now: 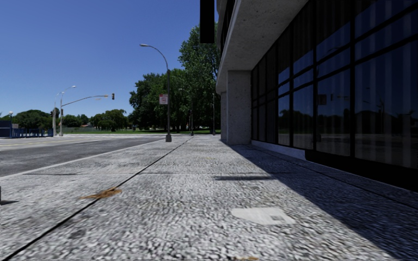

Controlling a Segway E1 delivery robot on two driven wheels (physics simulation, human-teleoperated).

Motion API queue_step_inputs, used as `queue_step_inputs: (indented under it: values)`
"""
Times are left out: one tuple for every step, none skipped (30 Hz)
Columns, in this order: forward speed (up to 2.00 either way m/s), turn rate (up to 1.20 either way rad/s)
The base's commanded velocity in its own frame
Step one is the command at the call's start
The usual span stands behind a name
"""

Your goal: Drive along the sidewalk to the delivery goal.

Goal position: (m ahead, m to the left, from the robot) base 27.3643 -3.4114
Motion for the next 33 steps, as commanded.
queue_step_inputs:
  values:
    - [2.0, 0.0]
    - [2.0, 0.0]
    - [2.0, 0.0]
    - [2.0, 0.0]
    - [2.0, 0.0]
    - [2.0, 0.0]
    - [2.0, 0.0]
    - [2.0, 0.01]
    - [2.0, 0.46]
    - [2.0, 0.62]
    - [2.0, 0.62]
    - [2.0, 0.0]
    - [2.0, 0.0]
    - [2.0, 0.0]
    - [2.0, 0.0]
    - [2.0, 0.0]
    - [2.0, 0.0]
    - [2.0, 0.0]
    - [2.0, 0.0]
    - [2.0, 0.0]
    - [2.0, 0.0]
    - [2.0, 0.0]
    - [2.0, 0.0]
    - [2.0, 0.0]
    - [2.0, 0.0]
    - [2.0, 0.0]
    - [2.0, 0.0]
    - [2.0, 0.0]
    - [2.0, 0.38]
    - [2.0, 0.38]
    - [2.0, 0.65]
    - [2.0, 0.8]
    - [2.0, 0.0]
